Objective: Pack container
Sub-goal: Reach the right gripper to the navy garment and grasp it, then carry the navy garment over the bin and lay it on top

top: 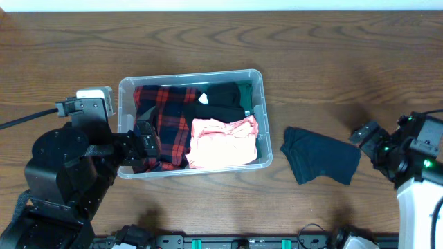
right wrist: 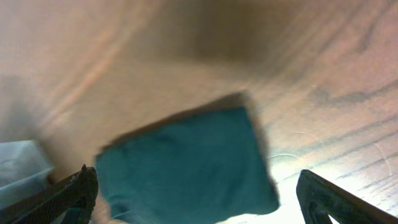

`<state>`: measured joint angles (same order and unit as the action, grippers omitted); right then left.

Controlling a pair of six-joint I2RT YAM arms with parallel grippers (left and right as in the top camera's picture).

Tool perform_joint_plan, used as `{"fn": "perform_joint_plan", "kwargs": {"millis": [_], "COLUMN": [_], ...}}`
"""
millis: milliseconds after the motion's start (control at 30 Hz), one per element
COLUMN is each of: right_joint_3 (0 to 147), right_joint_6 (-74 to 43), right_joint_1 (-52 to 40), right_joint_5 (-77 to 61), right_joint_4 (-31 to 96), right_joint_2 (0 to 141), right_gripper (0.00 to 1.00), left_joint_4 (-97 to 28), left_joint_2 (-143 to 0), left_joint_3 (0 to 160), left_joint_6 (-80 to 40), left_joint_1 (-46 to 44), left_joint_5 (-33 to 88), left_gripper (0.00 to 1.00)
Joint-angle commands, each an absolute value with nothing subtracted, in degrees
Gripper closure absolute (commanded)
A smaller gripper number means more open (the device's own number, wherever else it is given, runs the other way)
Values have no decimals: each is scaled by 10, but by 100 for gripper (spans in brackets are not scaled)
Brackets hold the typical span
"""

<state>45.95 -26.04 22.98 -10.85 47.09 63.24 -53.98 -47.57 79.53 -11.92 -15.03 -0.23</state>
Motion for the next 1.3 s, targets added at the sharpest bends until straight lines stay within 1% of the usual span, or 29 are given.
{"fn": "perform_joint_plan", "kwargs": {"millis": [0, 100, 200, 367, 433, 467, 500, 533, 633, 733, 767, 800, 867, 900, 1000, 1067, 1133, 1167, 1267], "right_joint_3": [463, 463, 452, 408, 384, 373, 364, 355, 352, 352, 352, 352, 355, 357, 367, 373, 375, 375, 375], "right_joint_6": [-188, -159, -156, -153, -140, -127, -108, -86, -60, -59, -59, -59, -66, -68, -89, -124, -199, -259, -418], "right_joint_1": [263, 268, 267, 266, 266, 266, 266, 266, 266, 266, 266, 266, 265, 265, 265, 264, 255, 246, 213], "right_joint_5": [-177, -197, -201, -220, -244, -263, -286, -308, -353, -396, -412, -432, -473, -502, -615, -691, -763, -779, -775], "right_joint_4": [477, 496, 480, 401, 364, 348, 333, 319, 313, 315, 315, 315, 316, 318, 310, 272, 183, 126, -34], "right_joint_2": [693, 756, 808, 871, 885, 888, 888, 888, 887, 875, 867, 855, 822, 800, 722, 674, 627, 605, 558], "right_gripper": [1, 1, 1, 1, 2, 7, 15, 30, 64, 82, 84, 90, 97, 99, 99, 99, 99, 99, 99], "left_joint_4": [-540, -540, -539, -540, -540, -540, -540, -540, -540, -540, -540, -540, -540, -540, -540, -540, -540, -540, -540], "left_joint_2": [-476, -476, -476, -476, -476, -476, -476, -476, -476, -476, -476, -476, -476, -476, -476, -476, -476, -476, -476], "left_joint_3": [801, 801, 801, 801, 801, 801, 801, 801, 801, 801, 801, 801, 801, 801, 801, 801, 801, 801, 801], "left_joint_6": [-112, -112, -112, -112, -112, -112, -112, -112, -112, -112, -112, -112, -112, -112, -112, -112, -112, -112, -112], "left_joint_1": [-147, -147, -147, -147, -147, -147, -147, -147, -147, -147, -147, -147, -147, -147, -147, -147, -147, -147, -147], "left_joint_5": [-7, -7, -7, -7, -7, -7, -7, -7, -7, -7, -7, -7, -7, -7, -7, -7, -7, -7, -7], "left_gripper": [2, 2, 2, 2, 2, 2, 2, 2, 2, 2, 2, 2, 2, 2, 2, 2, 2, 2, 2]}}
